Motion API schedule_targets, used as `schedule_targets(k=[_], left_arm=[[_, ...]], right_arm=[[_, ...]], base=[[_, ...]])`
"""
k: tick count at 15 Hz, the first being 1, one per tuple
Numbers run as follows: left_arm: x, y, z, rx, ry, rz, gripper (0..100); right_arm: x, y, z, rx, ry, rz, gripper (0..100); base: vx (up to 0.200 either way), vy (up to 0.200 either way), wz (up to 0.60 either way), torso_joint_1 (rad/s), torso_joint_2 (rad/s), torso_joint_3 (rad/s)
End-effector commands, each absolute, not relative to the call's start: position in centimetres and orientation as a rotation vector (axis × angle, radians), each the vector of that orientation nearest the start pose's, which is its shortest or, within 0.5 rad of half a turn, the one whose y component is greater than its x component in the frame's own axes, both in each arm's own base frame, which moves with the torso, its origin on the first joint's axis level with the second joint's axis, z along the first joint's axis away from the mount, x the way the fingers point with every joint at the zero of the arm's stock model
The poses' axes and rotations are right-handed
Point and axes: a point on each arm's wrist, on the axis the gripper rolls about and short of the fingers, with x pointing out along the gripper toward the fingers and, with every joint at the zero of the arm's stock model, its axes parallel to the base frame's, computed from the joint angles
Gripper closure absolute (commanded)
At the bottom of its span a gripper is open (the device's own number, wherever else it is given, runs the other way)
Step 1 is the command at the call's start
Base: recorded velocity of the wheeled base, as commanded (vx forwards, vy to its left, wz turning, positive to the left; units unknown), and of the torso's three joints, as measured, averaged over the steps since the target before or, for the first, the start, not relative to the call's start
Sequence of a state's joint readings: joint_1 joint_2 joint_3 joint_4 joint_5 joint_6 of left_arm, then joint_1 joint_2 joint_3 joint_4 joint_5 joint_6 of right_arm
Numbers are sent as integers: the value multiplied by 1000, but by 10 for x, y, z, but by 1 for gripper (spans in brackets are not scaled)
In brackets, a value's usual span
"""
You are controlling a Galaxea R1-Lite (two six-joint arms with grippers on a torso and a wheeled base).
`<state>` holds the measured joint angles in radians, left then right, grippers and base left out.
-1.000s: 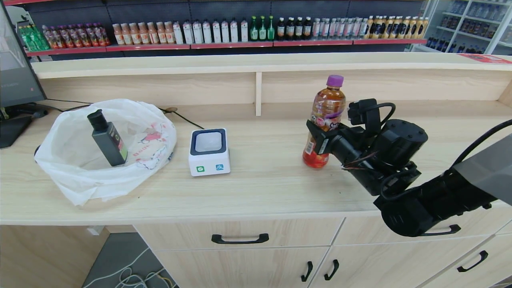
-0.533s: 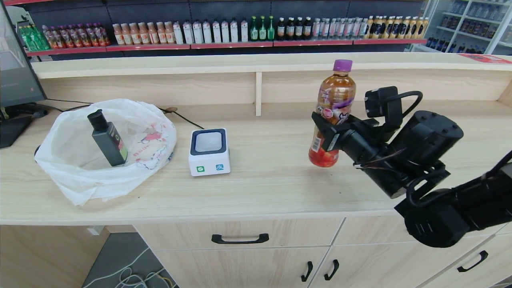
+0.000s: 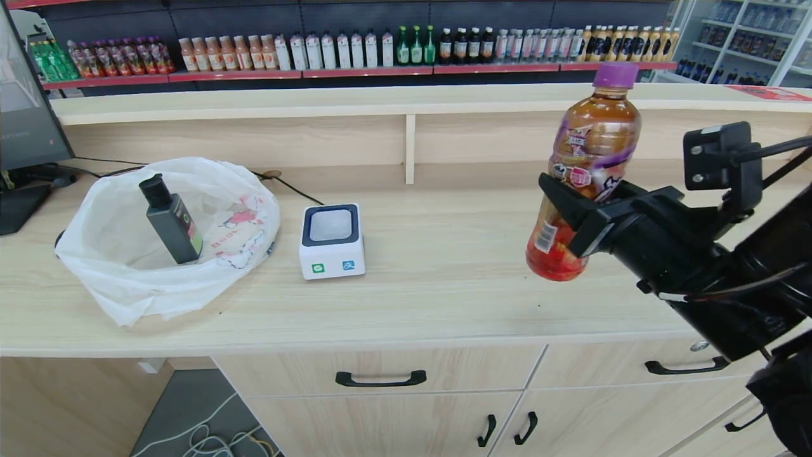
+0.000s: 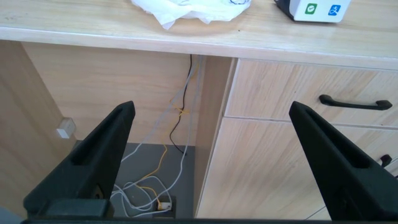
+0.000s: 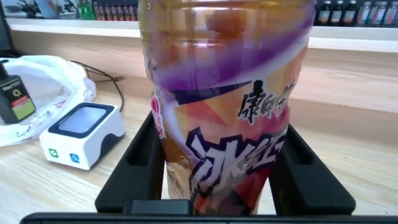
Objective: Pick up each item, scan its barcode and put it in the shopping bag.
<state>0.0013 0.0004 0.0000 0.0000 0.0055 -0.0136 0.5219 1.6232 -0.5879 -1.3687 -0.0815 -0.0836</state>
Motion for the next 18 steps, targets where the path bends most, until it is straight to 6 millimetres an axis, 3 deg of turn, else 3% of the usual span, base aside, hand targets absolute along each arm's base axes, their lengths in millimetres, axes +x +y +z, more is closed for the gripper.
schedule_targets(k=[1, 2, 6, 13, 18], left_arm=[[-23, 0, 75, -14, 0, 8, 0], [-23, 0, 75, -14, 0, 8, 0], [-23, 0, 75, -14, 0, 8, 0], [-23, 0, 75, -14, 0, 8, 0], [-23, 0, 75, -14, 0, 8, 0]], right_arm=[[203, 130, 233, 53, -378, 477, 100], [185, 140, 233, 111, -370, 564, 100], [161, 165, 238, 217, -356, 724, 100], [154, 183, 228, 364, -250, 828, 100], [157, 220, 220, 481, -167, 924, 100]], base=[[0, 0, 0, 0, 0, 0], [0, 0, 0, 0, 0, 0], [0, 0, 0, 0, 0, 0], [0, 0, 0, 0, 0, 0], [0, 0, 0, 0, 0, 0]])
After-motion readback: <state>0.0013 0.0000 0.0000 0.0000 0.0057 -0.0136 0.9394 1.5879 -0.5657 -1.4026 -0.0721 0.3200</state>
